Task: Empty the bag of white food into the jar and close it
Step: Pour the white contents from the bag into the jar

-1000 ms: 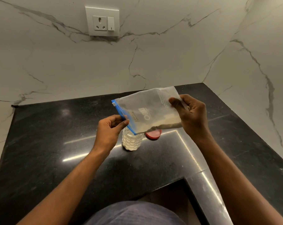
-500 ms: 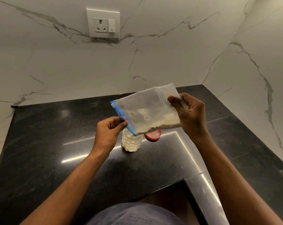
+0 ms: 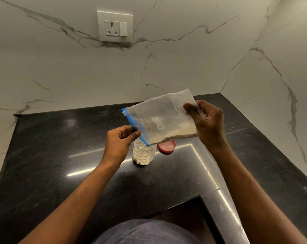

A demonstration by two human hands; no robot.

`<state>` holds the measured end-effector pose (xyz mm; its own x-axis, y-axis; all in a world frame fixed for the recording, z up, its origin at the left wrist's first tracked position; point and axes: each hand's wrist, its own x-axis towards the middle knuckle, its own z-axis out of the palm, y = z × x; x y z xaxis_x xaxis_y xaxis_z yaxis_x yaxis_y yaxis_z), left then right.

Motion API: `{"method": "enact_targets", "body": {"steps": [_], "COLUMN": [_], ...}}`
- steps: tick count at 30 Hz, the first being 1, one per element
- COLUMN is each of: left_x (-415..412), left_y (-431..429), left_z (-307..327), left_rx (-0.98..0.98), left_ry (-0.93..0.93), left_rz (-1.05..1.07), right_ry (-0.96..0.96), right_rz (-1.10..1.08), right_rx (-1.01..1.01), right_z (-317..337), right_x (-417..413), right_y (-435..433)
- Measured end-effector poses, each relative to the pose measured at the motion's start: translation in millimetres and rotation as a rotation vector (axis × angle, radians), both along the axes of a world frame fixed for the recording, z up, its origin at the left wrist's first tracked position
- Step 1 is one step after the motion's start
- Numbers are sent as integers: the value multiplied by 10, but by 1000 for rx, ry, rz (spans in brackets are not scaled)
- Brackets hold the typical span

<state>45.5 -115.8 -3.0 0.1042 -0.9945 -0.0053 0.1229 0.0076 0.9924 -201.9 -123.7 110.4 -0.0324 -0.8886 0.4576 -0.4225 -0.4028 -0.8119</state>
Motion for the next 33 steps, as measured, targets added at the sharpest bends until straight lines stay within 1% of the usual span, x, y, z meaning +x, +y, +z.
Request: {"method": "enact_targets", "body": {"steps": [20,33], "left_x": [14,1], "left_y": [36,46], "left_z": [-4,-1], "left_rx": [18,12], "left_ry": [-17,-10], "left_rz": [4,8], "right_ry": [35,41], "right_rz": [-30,-39], "right_rx": [32,7], "right_z": [-4,-13], "right_x": [-52,-65], "right_y": [11,-14]}}
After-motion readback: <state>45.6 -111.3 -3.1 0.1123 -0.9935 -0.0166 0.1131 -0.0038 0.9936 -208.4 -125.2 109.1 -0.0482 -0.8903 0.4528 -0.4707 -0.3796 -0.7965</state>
